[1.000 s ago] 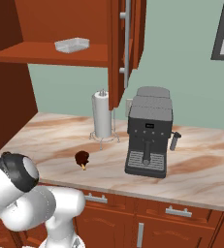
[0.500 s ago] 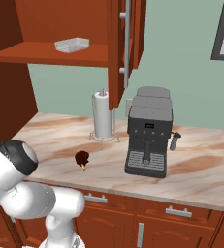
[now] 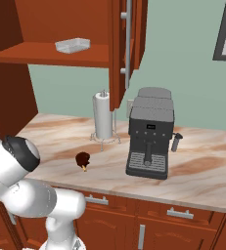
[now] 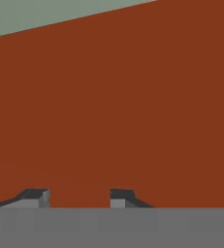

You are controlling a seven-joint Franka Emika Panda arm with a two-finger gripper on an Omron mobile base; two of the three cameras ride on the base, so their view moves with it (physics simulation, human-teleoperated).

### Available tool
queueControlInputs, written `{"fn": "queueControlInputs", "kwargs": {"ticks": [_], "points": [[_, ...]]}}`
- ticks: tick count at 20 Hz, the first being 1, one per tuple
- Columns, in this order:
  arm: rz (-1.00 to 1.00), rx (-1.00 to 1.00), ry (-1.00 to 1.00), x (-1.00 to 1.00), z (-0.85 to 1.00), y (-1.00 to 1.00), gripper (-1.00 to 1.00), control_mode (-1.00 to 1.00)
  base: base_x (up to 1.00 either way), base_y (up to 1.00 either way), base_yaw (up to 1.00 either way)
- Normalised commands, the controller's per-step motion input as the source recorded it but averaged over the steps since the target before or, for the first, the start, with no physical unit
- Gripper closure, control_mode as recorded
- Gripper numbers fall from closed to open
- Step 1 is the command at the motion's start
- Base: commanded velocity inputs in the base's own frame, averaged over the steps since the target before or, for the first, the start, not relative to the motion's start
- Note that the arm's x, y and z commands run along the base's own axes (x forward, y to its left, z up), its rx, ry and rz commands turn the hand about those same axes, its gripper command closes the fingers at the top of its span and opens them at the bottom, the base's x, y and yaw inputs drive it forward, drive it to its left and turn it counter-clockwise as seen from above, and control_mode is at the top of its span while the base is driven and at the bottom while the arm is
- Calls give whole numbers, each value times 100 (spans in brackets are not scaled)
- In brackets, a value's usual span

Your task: Retrieve the tupperware from the cabinet, then place the raw meat into the tupperware to avoid contamination.

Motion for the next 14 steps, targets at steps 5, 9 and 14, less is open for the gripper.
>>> {"fn": "queueControlInputs", "kwargs": {"ticks": [5,9,14], "points": [[0,-4,0,-8,-11,14,-100,-100,0,0,0],[0,-5,0,-19,-16,2,-100,-100,0,0,0],[0,-6,0,-24,-22,0,-100,-100,0,0,0]]}}
